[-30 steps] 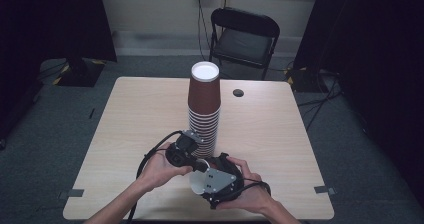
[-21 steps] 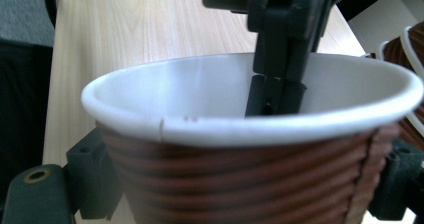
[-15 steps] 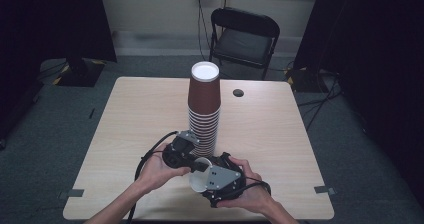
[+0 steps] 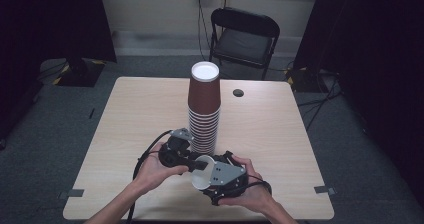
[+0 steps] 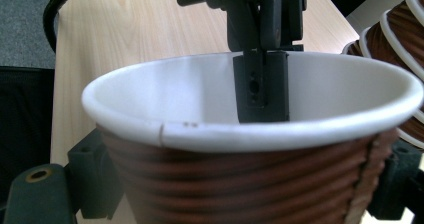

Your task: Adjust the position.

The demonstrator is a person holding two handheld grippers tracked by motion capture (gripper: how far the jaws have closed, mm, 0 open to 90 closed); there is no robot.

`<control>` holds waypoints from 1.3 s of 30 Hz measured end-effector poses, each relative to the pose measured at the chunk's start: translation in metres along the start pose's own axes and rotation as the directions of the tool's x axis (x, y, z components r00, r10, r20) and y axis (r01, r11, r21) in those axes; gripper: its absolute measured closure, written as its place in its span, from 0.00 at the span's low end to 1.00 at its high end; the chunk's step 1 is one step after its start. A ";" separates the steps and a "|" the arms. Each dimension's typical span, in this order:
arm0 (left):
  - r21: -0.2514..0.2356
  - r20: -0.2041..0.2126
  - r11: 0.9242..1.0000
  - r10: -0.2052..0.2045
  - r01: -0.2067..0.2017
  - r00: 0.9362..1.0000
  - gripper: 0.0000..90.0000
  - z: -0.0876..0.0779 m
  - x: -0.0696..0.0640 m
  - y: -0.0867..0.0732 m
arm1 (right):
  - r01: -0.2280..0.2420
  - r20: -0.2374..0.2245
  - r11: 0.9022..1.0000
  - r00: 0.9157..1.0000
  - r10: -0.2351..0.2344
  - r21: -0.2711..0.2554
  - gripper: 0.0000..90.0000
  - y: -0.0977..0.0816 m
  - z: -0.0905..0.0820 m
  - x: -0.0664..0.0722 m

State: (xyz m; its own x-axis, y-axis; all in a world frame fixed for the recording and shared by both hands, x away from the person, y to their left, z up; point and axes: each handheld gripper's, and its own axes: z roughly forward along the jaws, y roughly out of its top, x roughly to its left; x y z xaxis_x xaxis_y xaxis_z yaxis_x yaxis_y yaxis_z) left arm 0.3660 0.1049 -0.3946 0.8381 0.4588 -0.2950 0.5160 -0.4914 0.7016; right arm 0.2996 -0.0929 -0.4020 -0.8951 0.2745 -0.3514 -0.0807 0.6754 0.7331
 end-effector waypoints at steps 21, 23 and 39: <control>-0.110 -0.102 0.993 0.027 -0.039 0.994 0.35 -0.021 0.003 -0.009 | -0.114 0.011 0.993 0.993 0.114 -0.024 0.13 -0.012 -0.005 -0.010; -0.129 -0.107 0.991 0.025 -0.039 0.994 0.34 -0.025 0.003 -0.011 | -0.125 0.014 0.992 0.992 0.126 -0.026 0.13 -0.014 -0.006 -0.011; -0.218 -0.197 0.974 0.018 -0.062 0.980 0.18 -0.036 0.012 -0.034 | -0.253 0.028 0.965 0.966 0.255 -0.074 0.13 -0.026 -0.010 -0.026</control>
State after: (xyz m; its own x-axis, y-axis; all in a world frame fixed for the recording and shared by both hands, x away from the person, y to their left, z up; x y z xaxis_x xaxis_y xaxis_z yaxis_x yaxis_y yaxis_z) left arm 0.3521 0.1542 -0.3985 0.7962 0.5865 -0.1488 0.4123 -0.3460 0.8428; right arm 0.3205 -0.1244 -0.4058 -0.8734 0.4570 -0.1686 0.1161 0.5315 0.8391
